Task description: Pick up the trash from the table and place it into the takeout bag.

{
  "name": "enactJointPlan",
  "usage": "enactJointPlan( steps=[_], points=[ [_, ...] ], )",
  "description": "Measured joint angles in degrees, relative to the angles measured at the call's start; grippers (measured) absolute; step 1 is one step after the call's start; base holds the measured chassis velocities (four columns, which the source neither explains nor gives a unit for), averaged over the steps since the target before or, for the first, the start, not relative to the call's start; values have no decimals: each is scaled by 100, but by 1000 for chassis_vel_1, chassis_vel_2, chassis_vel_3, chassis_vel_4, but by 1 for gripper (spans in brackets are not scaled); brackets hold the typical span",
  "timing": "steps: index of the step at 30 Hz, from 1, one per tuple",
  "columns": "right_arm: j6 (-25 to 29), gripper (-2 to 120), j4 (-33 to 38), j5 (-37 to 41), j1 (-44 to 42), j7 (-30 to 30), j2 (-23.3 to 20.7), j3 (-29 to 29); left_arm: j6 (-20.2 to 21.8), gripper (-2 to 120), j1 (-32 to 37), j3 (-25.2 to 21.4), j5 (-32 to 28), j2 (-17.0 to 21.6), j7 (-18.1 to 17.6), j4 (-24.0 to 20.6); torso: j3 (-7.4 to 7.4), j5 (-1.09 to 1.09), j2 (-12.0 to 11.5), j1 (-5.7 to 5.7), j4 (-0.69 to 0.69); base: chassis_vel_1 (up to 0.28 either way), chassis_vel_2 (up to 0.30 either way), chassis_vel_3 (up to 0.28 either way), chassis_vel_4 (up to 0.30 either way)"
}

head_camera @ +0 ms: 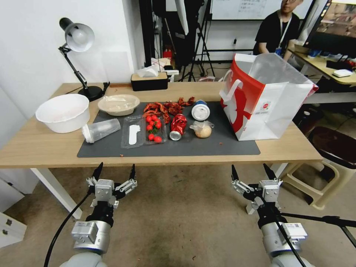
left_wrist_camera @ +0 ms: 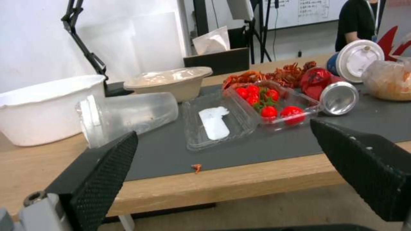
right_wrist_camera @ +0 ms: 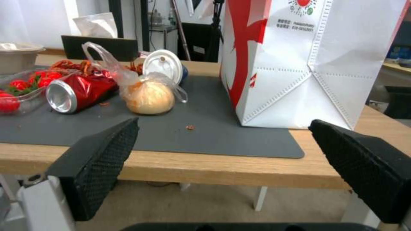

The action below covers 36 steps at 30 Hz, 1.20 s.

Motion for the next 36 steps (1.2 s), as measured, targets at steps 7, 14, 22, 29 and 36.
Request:
enactJointPlan(
  steps=[7, 14, 22, 29, 36],
  points=[
    [0, 100, 0, 0, 0, 0, 0, 0, 0, 100, 0, 0, 0, 0, 0, 0, 0, 0, 0, 0, 0, 0, 0, 0, 0],
    [0, 100, 0, 0, 0, 0, 0, 0, 0, 100, 0, 0, 0, 0, 0, 0, 0, 0, 0, 0, 0, 0, 0, 0, 0],
    [0, 100, 0, 0, 0, 0, 0, 0, 0, 100, 0, 0, 0, 0, 0, 0, 0, 0, 0, -1, 0, 0, 0, 0, 0],
    [0, 100, 0, 0, 0, 0, 0, 0, 0, 100, 0, 0, 0, 0, 0, 0, 0, 0, 0, 0, 0, 0, 0, 0, 0],
    [0, 100, 0, 0, 0, 0, 0, 0, 0, 100, 0, 0, 0, 0, 0, 0, 0, 0, 0, 0, 0, 0, 0, 0, 0]
  ],
)
